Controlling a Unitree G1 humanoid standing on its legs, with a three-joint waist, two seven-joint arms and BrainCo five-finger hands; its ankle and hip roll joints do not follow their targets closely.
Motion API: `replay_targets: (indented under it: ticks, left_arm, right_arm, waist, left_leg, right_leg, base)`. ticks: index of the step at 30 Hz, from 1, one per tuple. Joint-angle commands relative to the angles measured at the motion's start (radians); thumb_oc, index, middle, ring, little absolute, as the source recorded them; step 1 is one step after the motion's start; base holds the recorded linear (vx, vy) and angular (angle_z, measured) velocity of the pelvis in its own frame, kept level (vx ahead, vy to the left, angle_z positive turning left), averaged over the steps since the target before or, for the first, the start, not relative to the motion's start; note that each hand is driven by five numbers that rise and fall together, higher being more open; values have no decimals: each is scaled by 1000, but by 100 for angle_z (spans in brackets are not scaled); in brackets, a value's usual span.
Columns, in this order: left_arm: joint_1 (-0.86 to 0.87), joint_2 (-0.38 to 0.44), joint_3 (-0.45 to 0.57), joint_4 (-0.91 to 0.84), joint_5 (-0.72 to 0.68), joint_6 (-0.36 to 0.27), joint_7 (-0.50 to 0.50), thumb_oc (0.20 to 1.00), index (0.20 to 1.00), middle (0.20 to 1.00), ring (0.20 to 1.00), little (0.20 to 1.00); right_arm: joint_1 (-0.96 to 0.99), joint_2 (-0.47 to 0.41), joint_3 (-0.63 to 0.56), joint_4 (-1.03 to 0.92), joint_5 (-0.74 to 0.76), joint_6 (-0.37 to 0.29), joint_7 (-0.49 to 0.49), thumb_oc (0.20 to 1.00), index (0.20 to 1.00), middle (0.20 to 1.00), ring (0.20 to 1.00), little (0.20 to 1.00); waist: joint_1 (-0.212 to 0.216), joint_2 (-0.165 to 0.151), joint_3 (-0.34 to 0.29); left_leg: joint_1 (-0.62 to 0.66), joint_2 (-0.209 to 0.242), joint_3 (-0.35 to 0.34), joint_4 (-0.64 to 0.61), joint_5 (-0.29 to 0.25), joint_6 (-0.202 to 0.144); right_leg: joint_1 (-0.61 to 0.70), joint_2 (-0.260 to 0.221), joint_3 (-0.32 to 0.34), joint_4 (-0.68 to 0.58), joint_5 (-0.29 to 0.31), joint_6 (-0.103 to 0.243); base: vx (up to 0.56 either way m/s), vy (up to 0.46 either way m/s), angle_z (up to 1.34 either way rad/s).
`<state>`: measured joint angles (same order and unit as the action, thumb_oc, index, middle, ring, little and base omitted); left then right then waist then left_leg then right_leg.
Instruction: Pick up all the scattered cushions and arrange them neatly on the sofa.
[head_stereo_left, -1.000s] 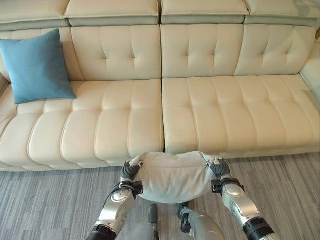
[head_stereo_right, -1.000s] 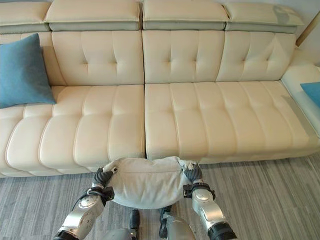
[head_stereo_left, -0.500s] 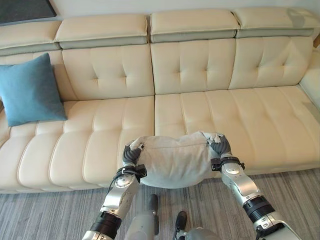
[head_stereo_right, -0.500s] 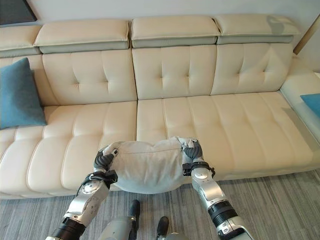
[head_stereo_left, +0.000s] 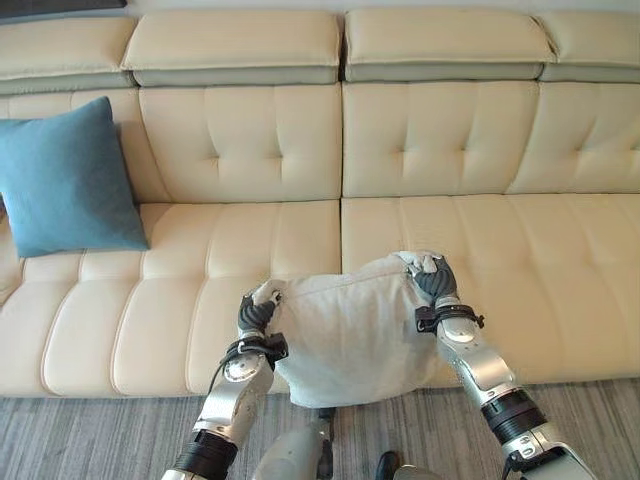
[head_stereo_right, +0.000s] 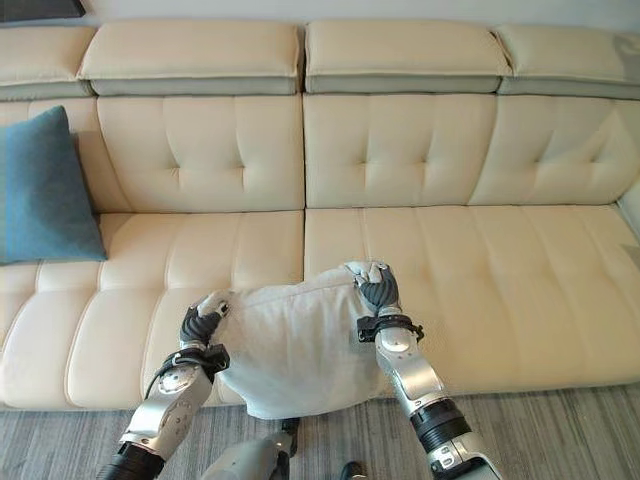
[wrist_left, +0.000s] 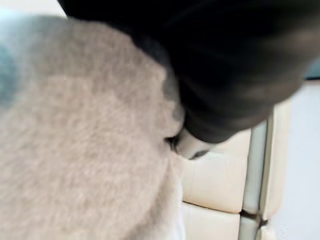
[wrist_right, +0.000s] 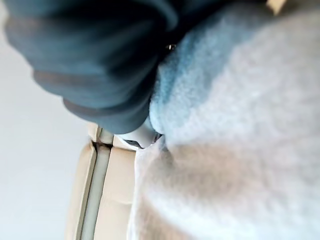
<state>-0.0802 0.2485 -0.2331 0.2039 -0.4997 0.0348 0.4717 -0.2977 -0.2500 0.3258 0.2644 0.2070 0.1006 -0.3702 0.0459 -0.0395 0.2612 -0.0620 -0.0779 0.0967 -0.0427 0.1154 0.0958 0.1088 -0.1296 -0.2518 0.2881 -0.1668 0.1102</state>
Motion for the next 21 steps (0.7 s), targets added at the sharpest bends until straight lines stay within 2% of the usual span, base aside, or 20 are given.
replay_targets:
  ticks: [1,2,3,4,5,8,10,11,13,21]
  left_arm:
    - [-80,-16,-46,-134,25,-68,-11,200,200,200,200,200]
    - [-81,-16,-46,-134,25,-69,-11,200,200,200,200,200]
    - [-146,-11,-48,-133,38,-79,3,200,200,200,200,200]
    - [-147,-11,-48,-132,38,-79,3,200,200,200,200,200]
    - [-167,-8,-47,-131,40,-80,3,200,200,200,200,200]
    - [-221,4,-28,-115,84,-68,24,200,200,200,200,200]
    - [-241,-1,-29,-103,93,-73,27,200,200,200,200,200]
    - [-294,-3,-35,-89,94,-81,40,200,200,200,200,200]
    - [-356,14,-31,-64,91,-85,58,200,200,200,200,200]
    - [-603,79,-48,64,78,-96,112,200,200,200,200,200]
  right_arm:
    - [-72,81,29,-76,-18,-73,-3,200,200,200,200,200]
    - [-72,81,29,-76,-18,-73,-3,200,200,200,200,200]
    - [-120,77,13,-91,-5,-76,-29,200,200,200,200,200]
    - [-121,77,13,-91,-5,-76,-29,200,200,200,200,200]
    - [-136,77,10,-96,-2,-79,-36,200,200,200,200,200]
    - [-166,85,19,-103,-5,-78,-58,200,200,200,200,200]
    - [-186,94,28,-101,-1,-85,-54,200,200,200,200,200]
    - [-225,94,42,-72,11,-84,-60,200,200,200,200,200]
    - [-280,75,43,-41,18,-80,-69,200,200,200,200,200]
    - [-508,6,68,90,50,-59,-104,200,200,200,200,200]
  waist:
    - [8,-29,-75]
    - [9,-30,-75]
    - [-6,-7,-56]
    - [-6,-5,-54]
    - [-7,-3,-51]
    - [-5,-22,-66]
    - [-5,-28,-71]
    - [-7,-35,-95]
    - [-12,-33,-106]
    - [-22,-25,-97]
  left_leg:
    - [55,34,49,-45,-85,-54]
    - [55,33,51,-45,-85,-53]
    - [68,53,52,-45,-97,-69]
    - [69,55,51,-45,-97,-70]
    - [70,58,52,-45,-98,-75]
    - [91,58,63,-45,-117,-82]
    - [100,58,69,-45,-116,-84]
    - [106,58,69,-45,-121,-88]
    - [106,60,65,-45,-125,-92]
    - [84,60,45,-45,-128,-100]
  right_leg:
    - [-117,-27,48,208,137,31]
    - [-120,-28,50,212,135,31]
    - [-186,12,46,48,69,-4]
    - [-182,14,44,41,72,-5]
    - [-180,30,51,-80,88,-4]
    - [-144,41,74,-301,163,20]
    - [-126,41,65,-322,177,17]
    - [-86,45,57,-371,187,18]
    - [-71,47,50,-375,182,14]
    - [-75,45,37,-375,168,8]
  base:
    - [139,215,-11]
    - [216,230,-7]
    - [106,87,-13]
    - [132,81,-16]
    - [64,-15,-15]
    - [135,-37,4]
    - [163,-51,-11]
    - [168,-55,-2]
    - [140,-55,6]
    - [70,-24,9]
